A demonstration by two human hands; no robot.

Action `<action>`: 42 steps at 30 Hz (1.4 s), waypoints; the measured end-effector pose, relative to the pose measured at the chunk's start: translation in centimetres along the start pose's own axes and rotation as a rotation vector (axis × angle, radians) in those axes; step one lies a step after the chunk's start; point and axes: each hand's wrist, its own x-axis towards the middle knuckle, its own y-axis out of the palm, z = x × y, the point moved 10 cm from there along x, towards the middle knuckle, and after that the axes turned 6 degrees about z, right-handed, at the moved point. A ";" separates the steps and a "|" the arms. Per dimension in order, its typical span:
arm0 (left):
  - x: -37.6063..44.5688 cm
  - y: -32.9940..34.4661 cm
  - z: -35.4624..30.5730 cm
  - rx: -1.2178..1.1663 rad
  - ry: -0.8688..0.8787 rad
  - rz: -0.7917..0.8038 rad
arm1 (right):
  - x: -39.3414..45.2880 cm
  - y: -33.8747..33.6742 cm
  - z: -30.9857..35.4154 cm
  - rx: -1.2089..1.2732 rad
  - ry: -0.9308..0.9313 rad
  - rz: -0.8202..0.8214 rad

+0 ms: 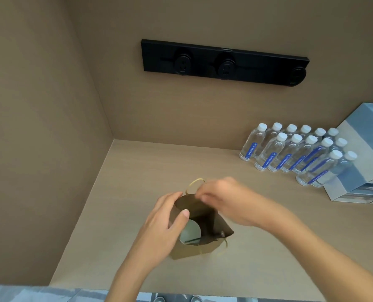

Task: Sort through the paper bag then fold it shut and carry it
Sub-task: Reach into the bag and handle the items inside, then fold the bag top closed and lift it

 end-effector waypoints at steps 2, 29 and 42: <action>-0.4 -0.4 0.9 0.006 -0.008 0.014 | -3.8 -3.6 -2.5 0.351 -0.048 -0.284; 1.1 1.2 7.0 -0.364 -0.102 -0.189 | -1.0 10.5 -13.2 1.202 0.161 -0.373; 1.6 3.5 7.8 -0.073 -0.174 -0.115 | -0.5 12.0 -11.4 0.824 0.236 -0.385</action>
